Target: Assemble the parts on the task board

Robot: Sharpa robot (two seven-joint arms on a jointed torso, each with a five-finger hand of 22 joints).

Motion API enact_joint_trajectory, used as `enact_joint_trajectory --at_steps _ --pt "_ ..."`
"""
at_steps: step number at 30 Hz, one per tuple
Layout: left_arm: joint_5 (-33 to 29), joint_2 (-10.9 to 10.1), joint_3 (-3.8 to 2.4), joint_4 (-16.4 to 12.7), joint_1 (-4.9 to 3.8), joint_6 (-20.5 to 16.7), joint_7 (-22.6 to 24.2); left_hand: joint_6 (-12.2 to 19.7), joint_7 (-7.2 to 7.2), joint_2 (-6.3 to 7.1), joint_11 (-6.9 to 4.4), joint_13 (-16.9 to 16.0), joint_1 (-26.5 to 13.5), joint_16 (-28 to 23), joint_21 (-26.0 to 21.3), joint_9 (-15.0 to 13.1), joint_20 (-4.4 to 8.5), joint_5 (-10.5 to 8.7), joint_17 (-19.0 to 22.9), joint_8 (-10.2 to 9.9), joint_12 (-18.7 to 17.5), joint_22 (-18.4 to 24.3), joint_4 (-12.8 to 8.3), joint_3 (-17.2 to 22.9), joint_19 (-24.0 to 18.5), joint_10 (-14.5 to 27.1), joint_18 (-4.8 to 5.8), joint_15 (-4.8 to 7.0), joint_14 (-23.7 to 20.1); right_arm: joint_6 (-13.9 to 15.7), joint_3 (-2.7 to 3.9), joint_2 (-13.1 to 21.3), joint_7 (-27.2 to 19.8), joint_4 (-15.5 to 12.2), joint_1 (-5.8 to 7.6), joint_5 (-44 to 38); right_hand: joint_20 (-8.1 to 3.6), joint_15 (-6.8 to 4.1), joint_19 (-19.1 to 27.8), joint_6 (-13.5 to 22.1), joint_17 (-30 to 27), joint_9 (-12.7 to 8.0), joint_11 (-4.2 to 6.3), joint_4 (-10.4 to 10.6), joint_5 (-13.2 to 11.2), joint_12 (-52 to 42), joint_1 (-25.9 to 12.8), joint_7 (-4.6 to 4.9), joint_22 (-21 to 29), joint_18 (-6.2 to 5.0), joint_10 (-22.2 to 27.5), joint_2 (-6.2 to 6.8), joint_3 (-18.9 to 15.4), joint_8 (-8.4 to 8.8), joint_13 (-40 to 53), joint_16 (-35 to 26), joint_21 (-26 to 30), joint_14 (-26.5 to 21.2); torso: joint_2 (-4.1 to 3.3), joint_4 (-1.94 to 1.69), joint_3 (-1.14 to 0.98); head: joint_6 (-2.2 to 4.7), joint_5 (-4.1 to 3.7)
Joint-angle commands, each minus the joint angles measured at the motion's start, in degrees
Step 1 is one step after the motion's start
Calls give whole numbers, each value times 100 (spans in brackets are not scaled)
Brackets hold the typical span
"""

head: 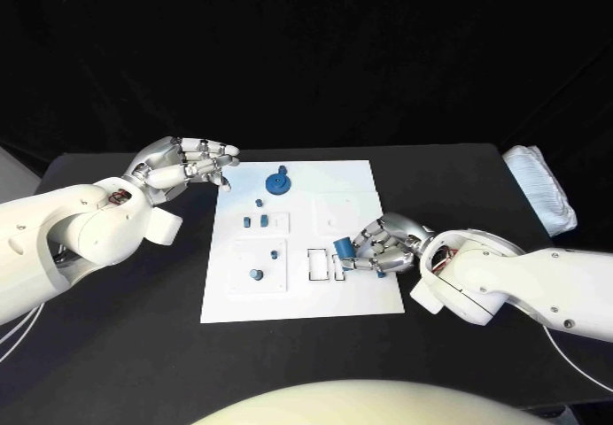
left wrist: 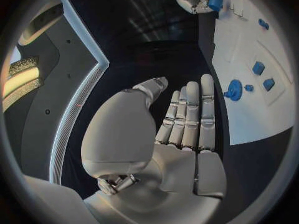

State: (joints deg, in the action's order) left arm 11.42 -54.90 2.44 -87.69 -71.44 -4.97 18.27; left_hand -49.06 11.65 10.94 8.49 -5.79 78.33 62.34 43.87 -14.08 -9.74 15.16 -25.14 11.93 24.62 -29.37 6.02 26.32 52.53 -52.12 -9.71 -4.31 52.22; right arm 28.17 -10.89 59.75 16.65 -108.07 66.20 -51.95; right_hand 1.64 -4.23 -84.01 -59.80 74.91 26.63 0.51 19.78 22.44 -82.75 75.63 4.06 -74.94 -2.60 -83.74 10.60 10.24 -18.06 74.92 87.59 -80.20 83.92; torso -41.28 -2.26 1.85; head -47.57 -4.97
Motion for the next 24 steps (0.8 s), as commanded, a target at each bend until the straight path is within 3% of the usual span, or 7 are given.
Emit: enact_joint_trajectory --at_steps 1,6,12,20,24 --pt "-28 11 -2 -7 0 118 19 7 23 -22 -6 9 -29 -22 -18 5 -4 8 1 -16 40 8 23 1 23 46 -81 -18 0 131 3 9 -164 -34 26 184 -30 -41 -351 -86 1016 57 34 -342 46 -38 -2 -51 -873 42 -262 -112 482 -114 990 35 -31 506 -8 -2 1 -1 -3" --pt "-28 8 -2 -10 0 115 15 7 23 -22 -6 9 -29 -22 -18 5 -4 8 1 -16 40 8 23 1 23 46 -81 -18 0 -15 3 -16 -44 -33 48 158 -36 -46 -357 -109 1031 64 39 -328 30 -68 -136 -56 -892 47 -287 -56 571 -142 1019 41 -52 509 -11 -4 1 -15 13" --pt "-28 7 -2 -13 0 117 8 5 23 -28 -6 11 -24 -22 -26 5 -3 9 1 -13 42 15 31 1 28 50 -81 -18 -1 -276 4 -160 268 18 61 61 -38 -53 -374 -178 1079 82 51 -319 -152 -98 -650 -75 -943 61 -319 -23 690 -219 1059 59 -112 518 -7 0 7 -33 28" --pt "-28 11 -2 -16 -1 122 2 5 23 -28 -6 11 -24 -22 -26 5 -3 9 1 -13 42 15 31 1 28 50 -81 -18 -1 -612 3 -451 766 106 73 -137 -59 -88 -401 -310 1239 124 100 -315 -488 -186 -1331 -138 -1014 81 -384 -157 801 -388 1144 126 -199 550 -3 -7 12 -49 23" --pt "-28 8 -2 -21 -1 122 -2 5 23 -28 -6 11 -24 -22 -26 5 -3 9 1 -13 42 15 31 1 28 50 -81 -18 -1 -719 3 -564 907 141 75 -196 -62 -91 -407 -324 1275 128 106 -316 -532 -210 -1429 -145 -1030 85 -399 -176 818 -416 1164 141 -219 558 -10 -5 9 -58 42"
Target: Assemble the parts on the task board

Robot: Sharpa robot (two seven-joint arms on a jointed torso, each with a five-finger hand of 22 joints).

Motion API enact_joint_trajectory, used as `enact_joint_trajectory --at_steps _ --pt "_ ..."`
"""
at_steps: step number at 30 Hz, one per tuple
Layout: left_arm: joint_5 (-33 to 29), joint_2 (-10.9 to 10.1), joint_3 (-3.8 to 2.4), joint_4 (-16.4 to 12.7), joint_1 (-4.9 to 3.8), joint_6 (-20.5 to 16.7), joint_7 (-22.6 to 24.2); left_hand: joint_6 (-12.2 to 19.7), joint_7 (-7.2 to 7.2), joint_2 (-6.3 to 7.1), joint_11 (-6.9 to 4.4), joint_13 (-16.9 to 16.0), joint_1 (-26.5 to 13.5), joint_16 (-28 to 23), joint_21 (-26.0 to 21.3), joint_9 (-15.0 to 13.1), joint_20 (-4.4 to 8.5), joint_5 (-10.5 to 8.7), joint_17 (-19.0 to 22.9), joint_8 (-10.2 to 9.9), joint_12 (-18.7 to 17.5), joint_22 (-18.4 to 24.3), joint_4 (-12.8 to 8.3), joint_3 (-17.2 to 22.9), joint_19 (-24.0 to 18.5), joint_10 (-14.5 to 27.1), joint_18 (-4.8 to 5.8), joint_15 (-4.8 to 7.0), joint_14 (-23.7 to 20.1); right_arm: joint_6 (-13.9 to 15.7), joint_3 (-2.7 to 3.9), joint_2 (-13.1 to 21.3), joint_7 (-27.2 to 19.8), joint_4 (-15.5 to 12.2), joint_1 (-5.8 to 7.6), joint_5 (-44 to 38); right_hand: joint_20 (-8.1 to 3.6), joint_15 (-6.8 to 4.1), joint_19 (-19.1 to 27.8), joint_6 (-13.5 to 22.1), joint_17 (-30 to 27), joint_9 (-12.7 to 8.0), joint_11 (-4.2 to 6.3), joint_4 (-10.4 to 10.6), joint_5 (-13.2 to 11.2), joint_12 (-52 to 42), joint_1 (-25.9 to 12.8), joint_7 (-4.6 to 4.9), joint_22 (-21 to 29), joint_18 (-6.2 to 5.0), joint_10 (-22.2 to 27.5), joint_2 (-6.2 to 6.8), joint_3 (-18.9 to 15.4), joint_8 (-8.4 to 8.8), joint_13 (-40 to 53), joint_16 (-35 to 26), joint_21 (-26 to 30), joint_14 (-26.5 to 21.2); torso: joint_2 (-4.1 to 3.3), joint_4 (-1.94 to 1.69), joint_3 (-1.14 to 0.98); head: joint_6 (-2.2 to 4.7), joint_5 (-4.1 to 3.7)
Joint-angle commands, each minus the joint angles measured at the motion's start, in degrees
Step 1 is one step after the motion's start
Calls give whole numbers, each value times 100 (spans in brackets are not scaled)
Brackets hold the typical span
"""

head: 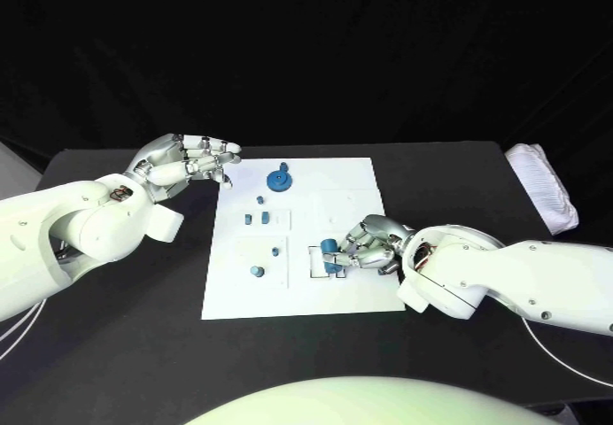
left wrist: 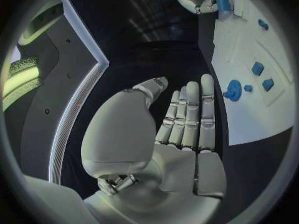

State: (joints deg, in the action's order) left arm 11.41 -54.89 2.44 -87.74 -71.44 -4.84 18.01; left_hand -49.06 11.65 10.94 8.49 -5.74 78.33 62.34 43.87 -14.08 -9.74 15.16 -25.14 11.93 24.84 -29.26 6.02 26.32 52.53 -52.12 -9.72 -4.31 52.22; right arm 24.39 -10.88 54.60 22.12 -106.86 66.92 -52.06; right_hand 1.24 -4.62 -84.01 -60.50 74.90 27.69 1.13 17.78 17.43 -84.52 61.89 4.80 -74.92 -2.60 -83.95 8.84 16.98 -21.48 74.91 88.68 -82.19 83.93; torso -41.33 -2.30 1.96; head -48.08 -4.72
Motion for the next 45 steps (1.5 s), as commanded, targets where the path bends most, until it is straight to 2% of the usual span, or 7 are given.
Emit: enact_joint_trajectory --at_steps 1,14,18,28,34,36,45 --pt "-27 6 -2 -16 -1 108 24 5 23 -28 -6 5 -24 -22 -26 5 -4 9 1 -13 19 4 31 0 28 50 -80 -18 -1 -359 2 -69 384 26 4 -202 -23 -52 -408 -257 1278 23 44 -115 -38 -37 -75 -221 -1035 86 -380 -2 147 -81 1168 33 -25 557 -3 -4 1 -11 16" --pt "-27 5 -2 -15 -1 128 3 4 23 -32 -5 7 -22 -22 -34 6 -4 10 0 -11 22 11 42 -2 33 54 -80 -18 -3 -198 2 -221 477 73 5 -437 -24 -54 -410 -260 1291 25 49 -127 -38 -37 -88 -228 -1039 87 -382 -9 161 -91 1170 39 -29 560 -2 -8 -5 -9 54" --pt "-27 3 -2 -15 -1 130 -1 5 24 -33 -5 7 -24 -22 -36 6 -4 10 0 -11 22 13 46 -3 35 56 -80 -19 -3 -77 3 -248 479 93 5 -529 -25 -56 -411 -259 1296 25 51 -135 -35 -47 -82 -230 -1041 88 -387 -9 169 -94 1177 41 -32 561 -3 -6 -7 -1 27" --pt "-27 1 -2 -16 -1 139 -21 7 25 -42 -3 9 -30 -22 -43 7 -5 10 0 -11 22 17 60 -4 38 62 -79 -20 -4 152 6 -324 434 117 11 -693 -30 -61 -413 -253 1302 27 54 -143 -48 -43 -100 -230 -1048 89 -387 40 170 -108 1177 43 -40 562 -13 -2 -12 -13 82" --pt "-27 -2 -2 -18 -1 146 -33 8 25 -45 -3 9 -32 -22 -45 7 -5 10 0 -11 22 19 66 -5 39 64 -79 -21 -5 63 9 -360 464 155 27 -771 -36 -63 -410 -229 1294 29 56 -121 -604 -25 -298 -234 -1049 87 -387 132 94 -180 1181 38 -26 560 -4 -1 -7 -20 81" --pt "-27 -3 -1 -19 -2 148 -38 10 26 -49 -2 10 -36 -22 -49 8 -6 10 0 -12 23 22 74 -6 40 67 -79 -22 -5 32 10 -366 471 169 32 -784 -36 -64 -409 -220 1296 30 58 -112 -1077 -11 -468 -237 -1052 87 -385 109 -76 -225 1181 38 -21 560 -6 2 -8 -14 75" --pt "-27 -10 -1 -19 -2 159 -65 14 30 -61 2 11 -68 -19 -70 10 -11 5 -1 -11 29 38 123 -22 46 74 -77 -27 -7 -170 10 -367 507 239 51 -912 -36 -64 -397 -149 1275 27 52 -104 -1419 56 -765 -235 -1038 77 -367 36 -866 -327 1167 25 32 555 -2 8 -9 -29 87"
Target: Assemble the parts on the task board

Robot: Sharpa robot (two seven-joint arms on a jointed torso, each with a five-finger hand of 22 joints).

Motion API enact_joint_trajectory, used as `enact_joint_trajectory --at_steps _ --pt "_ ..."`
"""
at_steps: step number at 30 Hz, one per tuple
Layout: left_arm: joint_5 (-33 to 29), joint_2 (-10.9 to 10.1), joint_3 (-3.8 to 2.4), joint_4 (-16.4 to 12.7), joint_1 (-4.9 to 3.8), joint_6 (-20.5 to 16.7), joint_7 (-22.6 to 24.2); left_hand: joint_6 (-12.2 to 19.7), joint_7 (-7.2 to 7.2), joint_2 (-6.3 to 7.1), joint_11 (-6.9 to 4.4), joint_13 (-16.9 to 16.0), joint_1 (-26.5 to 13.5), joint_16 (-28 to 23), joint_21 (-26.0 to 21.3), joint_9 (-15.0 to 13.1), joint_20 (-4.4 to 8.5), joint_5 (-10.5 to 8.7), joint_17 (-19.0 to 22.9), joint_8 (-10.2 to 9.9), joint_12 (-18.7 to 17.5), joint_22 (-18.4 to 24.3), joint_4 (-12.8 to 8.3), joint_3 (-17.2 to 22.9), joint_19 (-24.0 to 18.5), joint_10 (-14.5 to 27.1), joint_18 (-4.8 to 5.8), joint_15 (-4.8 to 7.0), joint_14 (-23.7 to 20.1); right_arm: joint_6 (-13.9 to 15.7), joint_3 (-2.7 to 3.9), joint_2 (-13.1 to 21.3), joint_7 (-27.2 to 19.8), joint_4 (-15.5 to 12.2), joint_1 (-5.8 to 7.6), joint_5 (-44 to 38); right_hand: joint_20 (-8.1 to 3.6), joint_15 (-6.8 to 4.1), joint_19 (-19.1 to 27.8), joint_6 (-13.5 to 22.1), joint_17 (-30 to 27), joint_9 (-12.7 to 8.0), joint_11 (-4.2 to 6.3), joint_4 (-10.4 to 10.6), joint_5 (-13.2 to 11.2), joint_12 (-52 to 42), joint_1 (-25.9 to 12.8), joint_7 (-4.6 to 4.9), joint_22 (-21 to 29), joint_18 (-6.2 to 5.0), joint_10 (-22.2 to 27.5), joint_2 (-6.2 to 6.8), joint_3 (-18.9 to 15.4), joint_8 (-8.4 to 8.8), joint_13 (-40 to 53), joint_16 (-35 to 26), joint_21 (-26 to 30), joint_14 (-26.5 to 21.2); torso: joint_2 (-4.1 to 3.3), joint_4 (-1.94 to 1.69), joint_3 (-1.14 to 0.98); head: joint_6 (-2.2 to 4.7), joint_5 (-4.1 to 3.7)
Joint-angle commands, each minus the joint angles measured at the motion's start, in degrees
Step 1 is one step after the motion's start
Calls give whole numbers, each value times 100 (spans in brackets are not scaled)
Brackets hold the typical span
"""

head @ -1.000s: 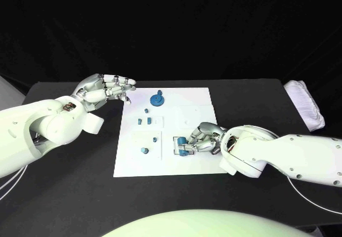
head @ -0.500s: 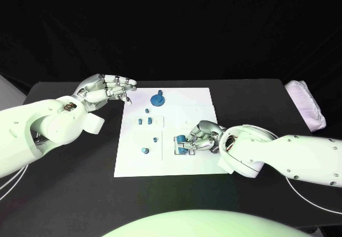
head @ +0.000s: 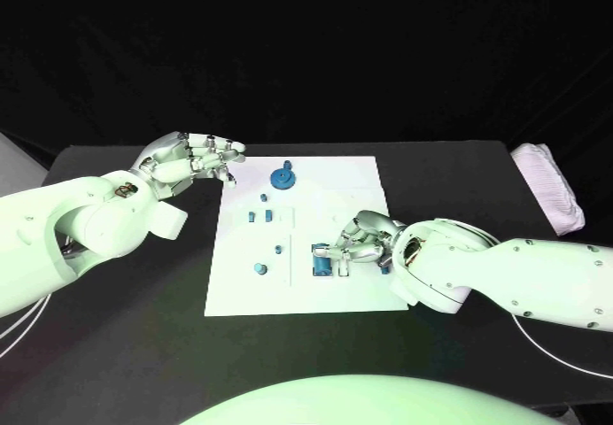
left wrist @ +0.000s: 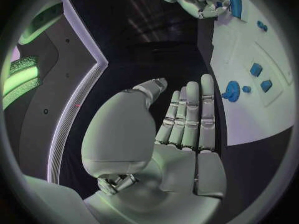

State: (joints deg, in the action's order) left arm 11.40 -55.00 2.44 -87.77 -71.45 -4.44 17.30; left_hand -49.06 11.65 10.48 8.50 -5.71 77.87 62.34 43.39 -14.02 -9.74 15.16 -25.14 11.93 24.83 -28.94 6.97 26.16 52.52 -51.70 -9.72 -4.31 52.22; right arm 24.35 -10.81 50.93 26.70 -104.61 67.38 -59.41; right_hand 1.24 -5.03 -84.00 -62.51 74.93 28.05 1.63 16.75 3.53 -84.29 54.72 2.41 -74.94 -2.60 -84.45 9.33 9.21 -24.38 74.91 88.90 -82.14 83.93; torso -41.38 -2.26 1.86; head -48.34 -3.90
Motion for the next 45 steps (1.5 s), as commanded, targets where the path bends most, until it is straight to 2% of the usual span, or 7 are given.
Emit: enact_joint_trajectory --at_steps 1,11,14,18,22,27,45 --pt "-26 1 -1 -16 -1 123 2 14 30 -15 0 8 -22 -19 -22 5 -11 5 -1 -11 31 5 28 -5 46 32 -77 -27 -7 -179 3 2 53 20 5 -199 -37 -21 -397 57 1269 -11 4 -1 -30 41 -47 7 -1034 76 -313 -28 -150 -43 1165 1 30 554 4 5 1 -3 6" --pt "-26 -2 -1 -17 -1 131 -9 14 30 -15 0 8 -22 -19 -22 5 -11 5 -1 -11 31 5 28 -5 46 32 -77 -27 -7 -98 3 29 -93 17 8 -248 -31 -16 -393 102 1247 -28 -5 -9 -23 74 121 14 -1032 73 -305 -191 -583 -84 1161 -12 52 550 2 0 -3 -2 -12" --pt "-26 -3 -1 -18 -1 134 -10 16 29 -19 0 9 -27 -19 -31 6 -12 4 -2 -11 33 11 41 -9 49 35 -77 -28 -9 48 3 92 -580 -34 8 -137 -29 -13 -383 172 1196 -63 -11 -161 -6 123 950 25 -1016 64 -289 -331 -531 -92 1148 -39 98 539 -2 -11 -1 2 -17" --pt "-26 -11 -1 -19 -1 126 -10 16 29 -19 0 9 -27 -19 -31 6 -12 4 -2 -11 33 11 41 -9 49 35 -77 -28 -9 171 2 192 -1177 -112 7 -62 -20 -1 -363 246 1154 -125 -25 -437 2 167 1747 43 -985 50 -266 -212 -338 -52 1136 -64 172 529 -5 -4 -8 12 -4" --pt "-26 -17 -1 -17 -1 123 -8 17 28 -22 -1 9 -23 -19 -35 6 -12 5 -2 -11 35 14 45 -9 50 37 -78 -27 -10 161 2 287 -1512 -184 3 -94 -21 -9 -361 178 1153 -86 -9 -547 38 175 2090 18 -987 48 -258 -89 -242 -123 1139 -66 180 529 -1 4 -7 7 6" --pt "-26 -14 -1 -17 -1 128 -5 17 28 -22 -1 9 -23 -19 -35 6 -12 5 -2 -11 35 14 45 -9 50 37 -78 -27 -10 -19 1 321 -1443 -209 -10 -364 -59 -60 -386 73 1215 63 56 -617 10 -11 2428 -62 -1043 68 -334 -29 -71 -299 1235 -37 90 543 2 7 -5 -1 12" --pt "-26 -16 -1 -16 -1 149 -14 20 27 -22 -2 9 -15 -18 -41 7 -12 6 -2 -11 37 19 48 -9 53 39 -78 -26 -11 -54 -3 103 -795 -168 -127 -1487 -121 -132 -439 -79 1293 175 148 -526 -10 -396 2584 -169 -1147 107 -492 97 160 -466 1425 2 -89 560 -6 -7 4 -43 26"
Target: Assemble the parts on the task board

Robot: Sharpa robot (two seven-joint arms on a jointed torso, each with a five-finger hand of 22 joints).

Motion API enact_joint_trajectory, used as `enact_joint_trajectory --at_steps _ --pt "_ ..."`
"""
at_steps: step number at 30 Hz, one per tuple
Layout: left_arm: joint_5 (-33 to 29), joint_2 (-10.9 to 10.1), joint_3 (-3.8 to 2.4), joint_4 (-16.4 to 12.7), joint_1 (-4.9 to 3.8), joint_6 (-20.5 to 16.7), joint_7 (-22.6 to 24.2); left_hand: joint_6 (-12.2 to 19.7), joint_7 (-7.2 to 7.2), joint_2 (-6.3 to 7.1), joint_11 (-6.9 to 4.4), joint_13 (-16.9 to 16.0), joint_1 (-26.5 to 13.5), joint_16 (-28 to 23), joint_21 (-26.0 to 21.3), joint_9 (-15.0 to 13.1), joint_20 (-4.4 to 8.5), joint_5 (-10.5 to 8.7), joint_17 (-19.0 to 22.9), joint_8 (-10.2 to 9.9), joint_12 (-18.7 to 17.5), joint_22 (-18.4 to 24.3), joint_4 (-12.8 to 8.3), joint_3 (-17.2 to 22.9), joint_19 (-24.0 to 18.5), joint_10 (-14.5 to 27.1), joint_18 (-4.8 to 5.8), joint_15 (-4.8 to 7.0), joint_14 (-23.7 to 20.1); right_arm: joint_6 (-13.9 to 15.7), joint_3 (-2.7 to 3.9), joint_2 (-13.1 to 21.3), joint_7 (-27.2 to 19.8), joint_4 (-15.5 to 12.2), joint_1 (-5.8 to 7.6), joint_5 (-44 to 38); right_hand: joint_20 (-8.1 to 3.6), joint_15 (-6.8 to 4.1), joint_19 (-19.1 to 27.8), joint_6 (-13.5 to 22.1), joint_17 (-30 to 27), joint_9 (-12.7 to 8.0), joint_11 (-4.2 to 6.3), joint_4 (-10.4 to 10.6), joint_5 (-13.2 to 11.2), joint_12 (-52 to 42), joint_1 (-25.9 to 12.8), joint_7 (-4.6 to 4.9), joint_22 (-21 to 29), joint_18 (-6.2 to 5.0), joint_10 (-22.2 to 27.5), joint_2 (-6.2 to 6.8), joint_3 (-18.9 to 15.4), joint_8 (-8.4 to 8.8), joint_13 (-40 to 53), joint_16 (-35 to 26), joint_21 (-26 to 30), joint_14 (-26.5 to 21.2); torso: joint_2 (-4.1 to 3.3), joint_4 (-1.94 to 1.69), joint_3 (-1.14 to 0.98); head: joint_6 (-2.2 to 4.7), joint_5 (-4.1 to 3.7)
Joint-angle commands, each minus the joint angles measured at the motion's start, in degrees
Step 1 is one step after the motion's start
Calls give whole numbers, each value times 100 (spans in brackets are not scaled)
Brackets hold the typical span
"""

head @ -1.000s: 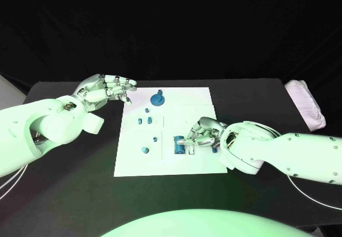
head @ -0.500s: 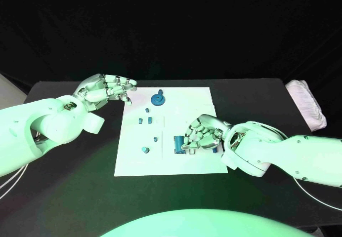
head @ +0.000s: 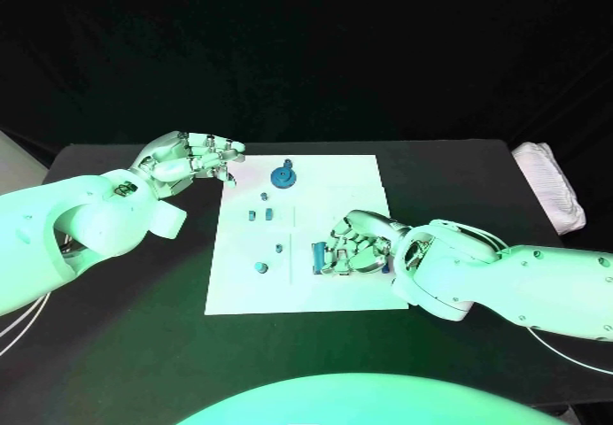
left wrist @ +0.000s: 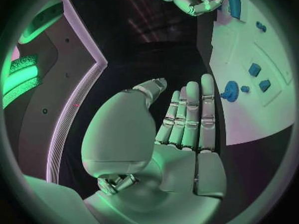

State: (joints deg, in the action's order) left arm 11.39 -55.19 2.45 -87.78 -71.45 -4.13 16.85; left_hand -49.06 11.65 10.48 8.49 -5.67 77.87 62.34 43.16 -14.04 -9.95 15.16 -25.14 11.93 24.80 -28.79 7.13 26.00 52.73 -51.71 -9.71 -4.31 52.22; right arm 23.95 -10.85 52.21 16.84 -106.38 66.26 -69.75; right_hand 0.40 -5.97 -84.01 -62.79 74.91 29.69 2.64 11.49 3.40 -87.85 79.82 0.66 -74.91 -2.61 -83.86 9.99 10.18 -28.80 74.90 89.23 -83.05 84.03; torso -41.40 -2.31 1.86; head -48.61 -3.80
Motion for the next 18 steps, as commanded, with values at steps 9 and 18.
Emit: enact_joint_trajectory --at_steps 9,18 --pt "-26 -7 -2 -17 -1 125 24 28 28 -20 0 6 -12 -18 -25 10 8 5 -2 -14 41 9 37 4 35 43 -79 -27 -12 186 2 -86 368 48 -44 -1014 -62 -58 -454 -57 1331 19 64 -6 16 -87 277 -8 -1187 122 -570 55 310 -37 1449 -14 -61 558 -1 3 0 -52 24" --pt "-26 -13 -2 -24 -1 129 18 28 29 -22 0 6 -12 -17 -28 10 8 5 -3 -14 42 11 42 2 37 44 -79 -27 -13 368 2 -105 422 51 -55 -1277 -71 -63 -469 -65 1381 4 65 57 -24 -125 328 -9 -1222 135 -583 74 698 -24 1468 12 -117 569 -1 6 -4 -59 47"
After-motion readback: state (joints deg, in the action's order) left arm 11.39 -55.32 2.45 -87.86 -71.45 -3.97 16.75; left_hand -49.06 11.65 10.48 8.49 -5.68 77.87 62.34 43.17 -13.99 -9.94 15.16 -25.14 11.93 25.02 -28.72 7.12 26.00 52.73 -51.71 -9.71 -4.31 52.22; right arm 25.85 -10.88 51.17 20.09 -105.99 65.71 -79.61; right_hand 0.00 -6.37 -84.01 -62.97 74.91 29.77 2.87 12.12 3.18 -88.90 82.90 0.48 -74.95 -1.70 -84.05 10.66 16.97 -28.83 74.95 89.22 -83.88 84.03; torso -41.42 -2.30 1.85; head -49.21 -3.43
